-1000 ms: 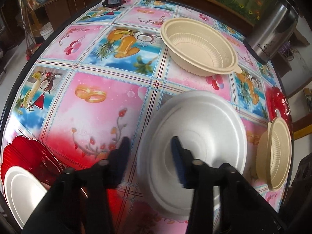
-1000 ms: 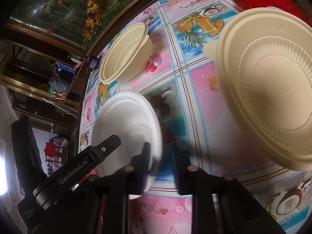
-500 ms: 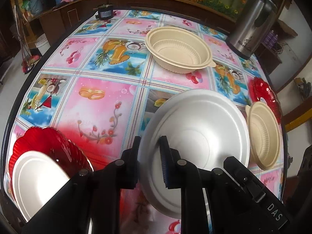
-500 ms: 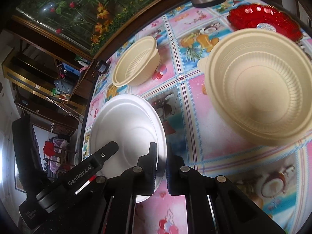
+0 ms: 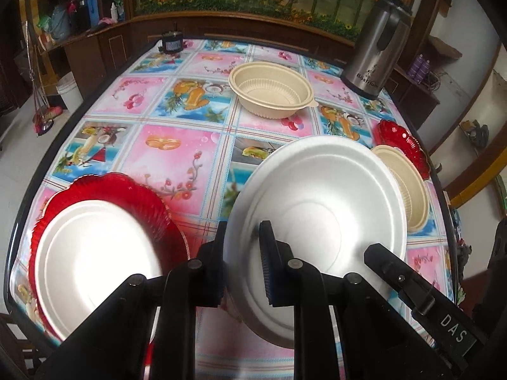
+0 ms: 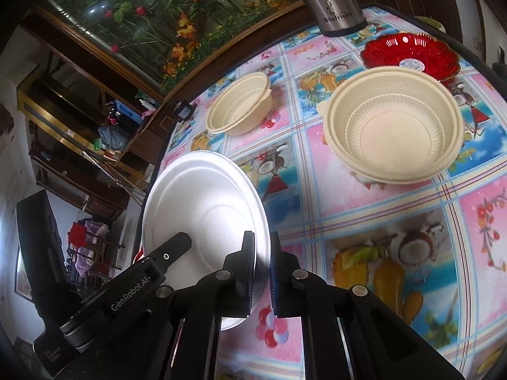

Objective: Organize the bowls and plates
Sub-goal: 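Carry the second white plate with the left tool over the red plate stack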

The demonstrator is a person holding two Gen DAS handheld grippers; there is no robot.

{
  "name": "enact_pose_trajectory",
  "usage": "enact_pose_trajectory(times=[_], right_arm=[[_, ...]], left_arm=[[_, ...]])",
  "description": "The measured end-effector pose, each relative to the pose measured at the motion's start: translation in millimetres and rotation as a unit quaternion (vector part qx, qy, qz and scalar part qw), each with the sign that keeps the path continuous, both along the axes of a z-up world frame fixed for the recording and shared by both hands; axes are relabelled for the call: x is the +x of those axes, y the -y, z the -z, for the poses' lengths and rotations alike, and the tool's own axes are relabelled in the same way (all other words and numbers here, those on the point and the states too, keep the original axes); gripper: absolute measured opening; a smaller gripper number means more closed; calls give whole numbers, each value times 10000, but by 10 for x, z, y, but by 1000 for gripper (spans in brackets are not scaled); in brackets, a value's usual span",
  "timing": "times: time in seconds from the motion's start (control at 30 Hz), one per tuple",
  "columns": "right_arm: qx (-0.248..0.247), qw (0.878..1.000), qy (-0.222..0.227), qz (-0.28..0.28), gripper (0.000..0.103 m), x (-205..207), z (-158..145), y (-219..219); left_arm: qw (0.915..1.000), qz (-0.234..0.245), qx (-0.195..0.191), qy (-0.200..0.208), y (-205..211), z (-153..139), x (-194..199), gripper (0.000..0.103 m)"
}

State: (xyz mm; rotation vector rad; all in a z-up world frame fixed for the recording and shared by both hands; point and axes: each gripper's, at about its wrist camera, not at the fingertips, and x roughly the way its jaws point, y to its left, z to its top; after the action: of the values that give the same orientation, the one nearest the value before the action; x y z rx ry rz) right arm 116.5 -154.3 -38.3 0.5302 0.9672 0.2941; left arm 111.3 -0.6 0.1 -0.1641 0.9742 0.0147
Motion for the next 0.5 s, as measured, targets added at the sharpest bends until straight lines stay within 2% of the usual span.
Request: enact_pose_trajectory(times=[0.23,0.5], right_arm=[[-76,9992,317,-226,8,-238,-221,-198],[-112,9967,454,-659,8,-391,-318,-603]], left_arm=[[9995,-125,-52,295,-235,-163,-326,16],[9972,-497,-128,540,-637,-255,-667,16]])
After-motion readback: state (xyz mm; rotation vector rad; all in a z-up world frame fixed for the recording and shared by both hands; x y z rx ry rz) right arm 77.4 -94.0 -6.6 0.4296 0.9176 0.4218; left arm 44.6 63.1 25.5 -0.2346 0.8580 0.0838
